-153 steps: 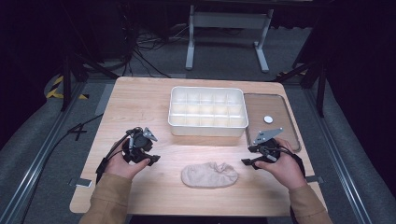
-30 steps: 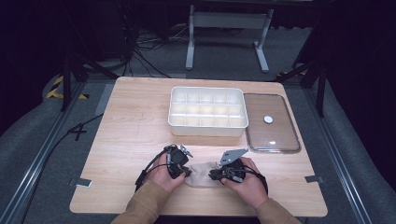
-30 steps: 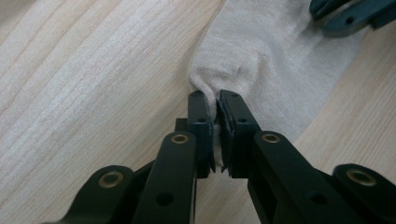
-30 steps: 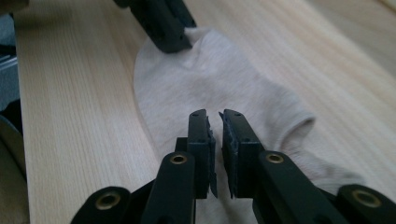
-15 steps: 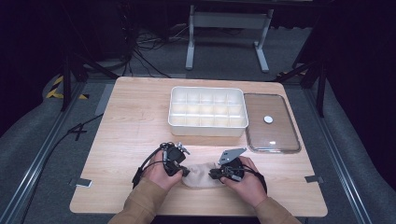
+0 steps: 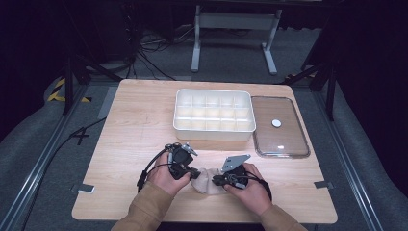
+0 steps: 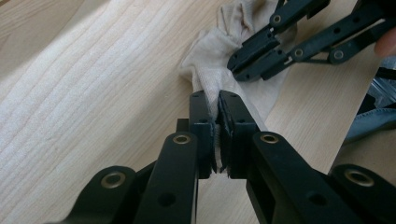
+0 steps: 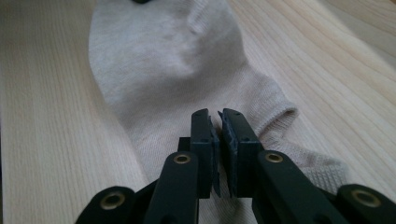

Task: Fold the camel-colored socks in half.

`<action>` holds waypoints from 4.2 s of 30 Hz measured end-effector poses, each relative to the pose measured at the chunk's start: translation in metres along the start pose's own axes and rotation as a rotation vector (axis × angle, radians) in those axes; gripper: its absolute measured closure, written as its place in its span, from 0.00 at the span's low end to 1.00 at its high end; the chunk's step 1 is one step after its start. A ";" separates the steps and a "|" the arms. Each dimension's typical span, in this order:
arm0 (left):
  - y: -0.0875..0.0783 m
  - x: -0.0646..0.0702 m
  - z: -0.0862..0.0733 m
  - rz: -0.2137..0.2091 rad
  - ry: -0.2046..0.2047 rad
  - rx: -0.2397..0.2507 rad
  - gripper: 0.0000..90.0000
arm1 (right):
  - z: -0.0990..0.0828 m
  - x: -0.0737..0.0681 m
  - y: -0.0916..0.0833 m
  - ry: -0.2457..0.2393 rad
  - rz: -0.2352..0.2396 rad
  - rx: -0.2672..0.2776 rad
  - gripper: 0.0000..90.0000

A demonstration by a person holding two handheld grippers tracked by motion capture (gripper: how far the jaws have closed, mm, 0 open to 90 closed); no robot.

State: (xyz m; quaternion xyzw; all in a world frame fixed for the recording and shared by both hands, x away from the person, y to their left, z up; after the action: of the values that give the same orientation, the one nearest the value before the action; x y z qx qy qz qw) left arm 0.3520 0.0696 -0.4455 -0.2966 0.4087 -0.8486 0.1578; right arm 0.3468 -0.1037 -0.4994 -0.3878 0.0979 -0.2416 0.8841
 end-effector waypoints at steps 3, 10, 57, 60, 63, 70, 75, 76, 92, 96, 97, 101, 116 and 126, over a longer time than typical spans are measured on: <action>-0.001 0.002 0.002 -0.016 0.012 0.018 0.94 | 0.000 -0.005 0.003 -0.002 0.007 0.037 0.93; -0.003 0.003 0.002 -0.004 0.012 0.011 0.94 | 0.003 -0.007 0.001 -0.002 -0.007 0.091 0.91; 0.036 0.022 0.042 -0.062 0.100 0.010 0.94 | -0.023 0.013 -0.016 0.067 -0.014 0.083 0.98; 0.040 0.022 0.042 -0.058 0.096 0.004 0.93 | -0.023 0.013 -0.016 0.069 -0.013 0.088 0.98; 0.043 0.024 0.042 -0.057 0.100 -0.005 0.94 | -0.023 0.013 -0.016 0.059 -0.022 0.092 0.97; 0.050 0.018 0.040 -0.070 0.073 0.036 0.85 | -0.020 0.017 -0.035 0.054 -0.084 0.083 0.87; 0.037 0.019 0.043 -0.096 0.073 0.123 0.63 | -0.009 0.024 -0.072 0.057 -0.164 0.143 0.86; 0.031 0.019 0.042 -0.109 0.079 0.141 0.62 | -0.008 0.025 -0.078 0.066 -0.167 0.155 0.85; -0.005 -0.008 0.008 0.053 0.066 0.133 0.89 | 0.029 -0.011 -0.060 -0.017 -0.037 0.205 0.88; -0.006 -0.010 0.000 0.097 0.062 0.118 0.91 | 0.034 -0.017 -0.048 -0.019 -0.012 0.190 0.91; -0.006 -0.011 -0.003 0.101 0.050 0.106 0.91 | 0.033 -0.019 -0.044 -0.020 -0.006 0.177 0.91; -0.005 -0.013 -0.005 0.104 0.051 0.091 0.90 | 0.030 -0.023 -0.030 -0.019 0.009 0.152 0.89; 0.017 -0.009 0.006 0.060 0.074 0.029 0.91 | 0.010 -0.006 -0.039 0.027 -0.056 0.102 0.91; 0.028 0.009 0.024 0.010 0.211 0.083 0.89 | -0.006 0.003 -0.045 0.052 -0.090 0.078 0.87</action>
State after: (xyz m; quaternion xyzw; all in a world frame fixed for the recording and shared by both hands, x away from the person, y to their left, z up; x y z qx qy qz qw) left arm 0.3609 0.0334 -0.4523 -0.1966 0.3889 -0.8906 0.1304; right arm 0.3311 -0.1350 -0.4705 -0.3504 0.0940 -0.2946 0.8841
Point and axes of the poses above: each handheld gripper's, and its own axes: y roughly forward along the jaws, z roughly out of its top, x roughly to its right, the point moved 4 cm from there along y, roughly forward along the jaws, and after that the axes turned 8 degrees about -z, right-handed, at the moved point
